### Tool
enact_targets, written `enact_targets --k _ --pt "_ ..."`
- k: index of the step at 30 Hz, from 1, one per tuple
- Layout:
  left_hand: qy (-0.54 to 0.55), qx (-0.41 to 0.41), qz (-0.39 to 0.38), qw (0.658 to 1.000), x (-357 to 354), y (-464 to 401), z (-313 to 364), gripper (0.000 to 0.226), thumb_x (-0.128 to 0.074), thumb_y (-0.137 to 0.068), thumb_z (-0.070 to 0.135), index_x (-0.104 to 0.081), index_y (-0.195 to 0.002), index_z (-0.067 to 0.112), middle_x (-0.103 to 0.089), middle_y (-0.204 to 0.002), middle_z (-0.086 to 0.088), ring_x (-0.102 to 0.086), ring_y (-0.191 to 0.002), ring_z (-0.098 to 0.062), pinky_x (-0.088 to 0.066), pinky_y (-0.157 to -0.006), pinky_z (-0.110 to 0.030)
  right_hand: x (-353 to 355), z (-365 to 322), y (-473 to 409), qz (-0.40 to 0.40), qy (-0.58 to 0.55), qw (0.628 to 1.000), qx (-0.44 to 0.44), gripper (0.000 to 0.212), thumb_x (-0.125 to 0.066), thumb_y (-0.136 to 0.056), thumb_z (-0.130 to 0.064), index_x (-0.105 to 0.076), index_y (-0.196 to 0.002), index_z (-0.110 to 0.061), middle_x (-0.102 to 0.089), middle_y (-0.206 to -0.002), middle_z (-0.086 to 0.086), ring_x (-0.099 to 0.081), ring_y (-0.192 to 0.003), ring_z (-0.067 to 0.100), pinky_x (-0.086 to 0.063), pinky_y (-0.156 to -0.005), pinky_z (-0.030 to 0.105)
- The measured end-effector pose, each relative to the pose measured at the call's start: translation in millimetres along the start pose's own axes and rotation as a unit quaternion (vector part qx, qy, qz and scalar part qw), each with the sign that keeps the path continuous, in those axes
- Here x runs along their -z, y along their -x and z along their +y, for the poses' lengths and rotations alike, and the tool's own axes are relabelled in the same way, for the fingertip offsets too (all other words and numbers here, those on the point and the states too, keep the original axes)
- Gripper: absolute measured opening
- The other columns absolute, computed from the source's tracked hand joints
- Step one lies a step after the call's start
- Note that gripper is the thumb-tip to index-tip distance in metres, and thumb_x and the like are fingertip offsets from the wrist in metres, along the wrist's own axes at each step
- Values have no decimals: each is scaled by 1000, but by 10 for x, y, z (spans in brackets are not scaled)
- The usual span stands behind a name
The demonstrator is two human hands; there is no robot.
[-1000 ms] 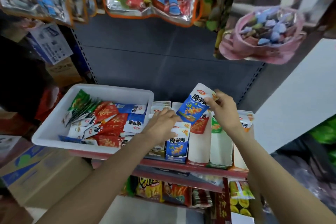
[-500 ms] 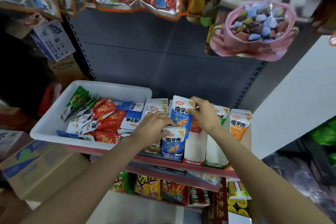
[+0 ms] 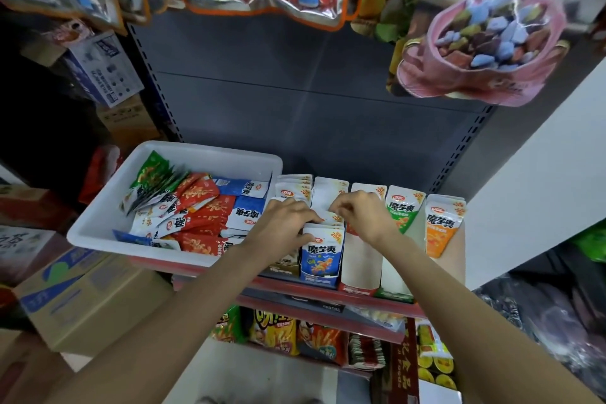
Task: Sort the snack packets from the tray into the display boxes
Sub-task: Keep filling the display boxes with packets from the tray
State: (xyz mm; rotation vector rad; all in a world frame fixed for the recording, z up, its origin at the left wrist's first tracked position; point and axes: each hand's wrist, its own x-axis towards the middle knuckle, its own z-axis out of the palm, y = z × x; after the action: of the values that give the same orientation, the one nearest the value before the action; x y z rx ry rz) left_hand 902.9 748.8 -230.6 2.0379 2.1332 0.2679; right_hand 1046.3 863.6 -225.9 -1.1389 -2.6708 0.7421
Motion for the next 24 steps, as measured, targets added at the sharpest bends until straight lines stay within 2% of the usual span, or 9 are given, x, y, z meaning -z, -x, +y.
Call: enact_targets --k 4,7,11,15,17,19,21,23,24 --pt "7 2 7 1000 -24 17 -23 40 -56 -91 32 -51 -131 28 -52 -130 8 -38 -122 -11 -21 -97 -27 -24 -10 8 -43 76 996 6 25 -48 -93 -10 -70 -97 -23 -69 -102 0 -63 -94 22 -50 -79 33" --pt "24 -11 9 1000 -35 36 -69 40 -58 -90 32 -53 -129 26 -52 -129 6 -39 -123 -11 -23 -98 -27 -13 -44 -15 13 19 1000 -7 23 -49 -93 -12 -69 -101 -22 -69 -103 0 -63 -92 20 -52 -79 35" --pt "83 -22 65 994 -19 142 -193 36 -63 -87 32 -59 -122 24 -55 -122 7 -43 -116 -10 -27 -97 -27 14 -291 -63 95 -38 994 26 23 -52 -93 -12 -67 -110 -19 -63 -103 0 -61 -86 16 -45 -66 21" --pt "106 17 153 982 -5 387 -560 26 -60 -85 24 -66 -108 16 -62 -103 0 -53 -99 -19 -40 -83 -35 -177 -773 -181 76 -102 988 85 21 -55 -91 -9 -68 -107 -14 -67 -103 5 -60 -82 14 -43 -74 18" --pt "94 71 167 979 37 532 -809 24 -58 -85 19 -67 -108 14 -64 -101 -5 -56 -96 -26 -46 -82 -42 -351 -1039 -270 47 -114 987 101 23 -52 -92 -8 -67 -109 -13 -67 -103 6 -61 -86 17 -45 -78 22" --pt "78 148 154 974 80 699 -1090 24 -58 -87 13 -66 -110 15 -63 -108 -7 -57 -100 -27 -48 -86 -42 -550 -1295 -381 19 -100 989 110 25 -50 -93 -8 -66 -112 -13 -67 -107 8 -62 -91 21 -48 -84 31" --pt "64 211 135 966 98 870 -1426 27 -56 -88 10 -64 -113 18 -61 -112 -6 -58 -100 -26 -49 -86 -39 -790 -1517 -512 -29 -77 990 118 28 -49 -93 -9 -61 -119 -12 -63 -116 9 -59 -102 23 -46 -90 33" --pt "19 247 64 967 100 1001 -1777 32 -50 -87 3 -64 -112 19 -59 -109 -8 -57 -101 -29 -49 -83 -40 -1061 -1681 -644 -95 -47 989 108 37 -49 -95 -14 -50 -132 -14 -52 -132 9 -49 -120 23 -41 -99 33" --pt "-29 253 3 967 113 1044 -1932 33 -48 -87 1 -62 -111 18 -58 -109 -9 -55 -102 -29 -48 -83 -39 -1204 -1737 -707 -125 -27 986 103 44 -49 -96 -17 -42 -139 -15 -44 -140 9 -41 -129 23 -37 -104 34"
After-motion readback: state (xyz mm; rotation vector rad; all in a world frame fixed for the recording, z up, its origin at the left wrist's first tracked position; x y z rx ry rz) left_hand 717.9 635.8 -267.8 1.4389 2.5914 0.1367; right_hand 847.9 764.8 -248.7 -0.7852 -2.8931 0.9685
